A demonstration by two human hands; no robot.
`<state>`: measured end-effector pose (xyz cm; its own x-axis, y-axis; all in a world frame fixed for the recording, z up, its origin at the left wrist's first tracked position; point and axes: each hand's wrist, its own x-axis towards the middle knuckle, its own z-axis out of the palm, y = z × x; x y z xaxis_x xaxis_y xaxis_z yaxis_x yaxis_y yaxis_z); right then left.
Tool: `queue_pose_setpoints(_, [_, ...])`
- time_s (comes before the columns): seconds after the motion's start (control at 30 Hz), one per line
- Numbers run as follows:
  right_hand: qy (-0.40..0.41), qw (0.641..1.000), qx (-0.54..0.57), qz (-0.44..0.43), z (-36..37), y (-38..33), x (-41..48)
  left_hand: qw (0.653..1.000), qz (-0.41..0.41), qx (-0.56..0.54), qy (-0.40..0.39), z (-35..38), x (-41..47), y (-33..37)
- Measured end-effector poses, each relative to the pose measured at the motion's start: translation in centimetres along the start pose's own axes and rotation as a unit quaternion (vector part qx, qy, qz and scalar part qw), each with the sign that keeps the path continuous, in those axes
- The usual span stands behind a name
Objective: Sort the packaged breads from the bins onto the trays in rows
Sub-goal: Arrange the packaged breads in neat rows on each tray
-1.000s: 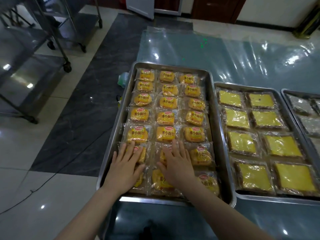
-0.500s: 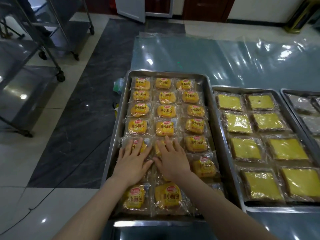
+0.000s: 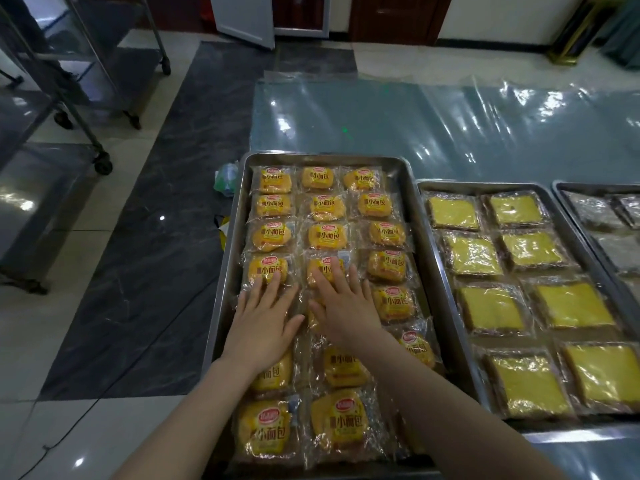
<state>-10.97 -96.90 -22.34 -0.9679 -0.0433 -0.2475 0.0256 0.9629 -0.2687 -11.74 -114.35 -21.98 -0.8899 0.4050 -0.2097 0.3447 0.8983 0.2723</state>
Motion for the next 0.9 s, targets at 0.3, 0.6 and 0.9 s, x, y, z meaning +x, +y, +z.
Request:
queue_pose_setpoints(0.3, [0.022, 1.0, 0.001, 0.007, -0.7, 0.9, 0.4, 0.999, -0.015, -0.012, 0.03, -0.6, 2.1, -0.7])
queue_pose_setpoints(0.6, [-0.003, 0.996, -0.025, 0.082, -0.9, 8.9, -3.6, 0.999, 0.014, -0.029, 0.031, -0.3, 3.2, 0.6])
queue_pose_setpoints(0.9, [0.045, 0.996, 0.027, 0.07, -1.6, 9.7, -2.4, 0.999, 0.026, -0.028, 0.029, 0.0, 2.6, 0.6])
